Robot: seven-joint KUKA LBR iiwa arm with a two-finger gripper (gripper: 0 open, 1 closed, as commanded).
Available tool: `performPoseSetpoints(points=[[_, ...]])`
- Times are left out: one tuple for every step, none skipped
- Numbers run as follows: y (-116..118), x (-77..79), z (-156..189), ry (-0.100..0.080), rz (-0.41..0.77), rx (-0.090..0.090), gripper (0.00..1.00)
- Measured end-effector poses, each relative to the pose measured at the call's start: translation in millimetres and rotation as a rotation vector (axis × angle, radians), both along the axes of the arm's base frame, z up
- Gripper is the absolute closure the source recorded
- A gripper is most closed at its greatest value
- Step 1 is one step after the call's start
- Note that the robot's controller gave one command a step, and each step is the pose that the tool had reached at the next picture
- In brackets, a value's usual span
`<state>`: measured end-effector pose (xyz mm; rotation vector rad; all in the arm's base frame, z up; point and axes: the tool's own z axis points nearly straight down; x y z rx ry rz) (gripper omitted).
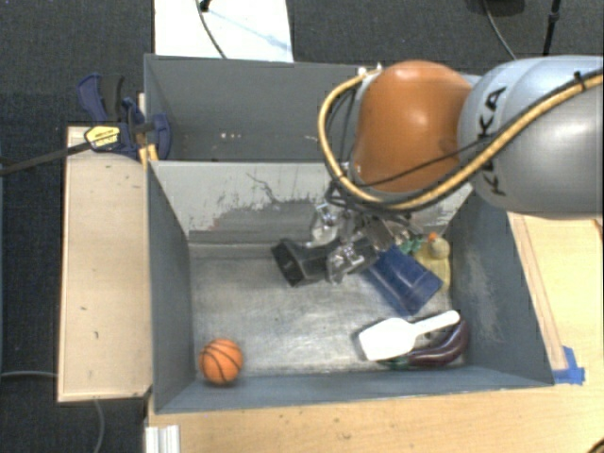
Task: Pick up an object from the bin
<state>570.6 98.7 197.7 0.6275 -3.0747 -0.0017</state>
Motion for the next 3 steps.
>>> performPoseSetpoints(points=[[0,0.0,1,0.000,0.003,0.000,1.00],[-12,-16.3,-7,-0.011,0.277,0.001,1.00],[3,-21.3,12,0.013,0.394,0.002,1.00]])
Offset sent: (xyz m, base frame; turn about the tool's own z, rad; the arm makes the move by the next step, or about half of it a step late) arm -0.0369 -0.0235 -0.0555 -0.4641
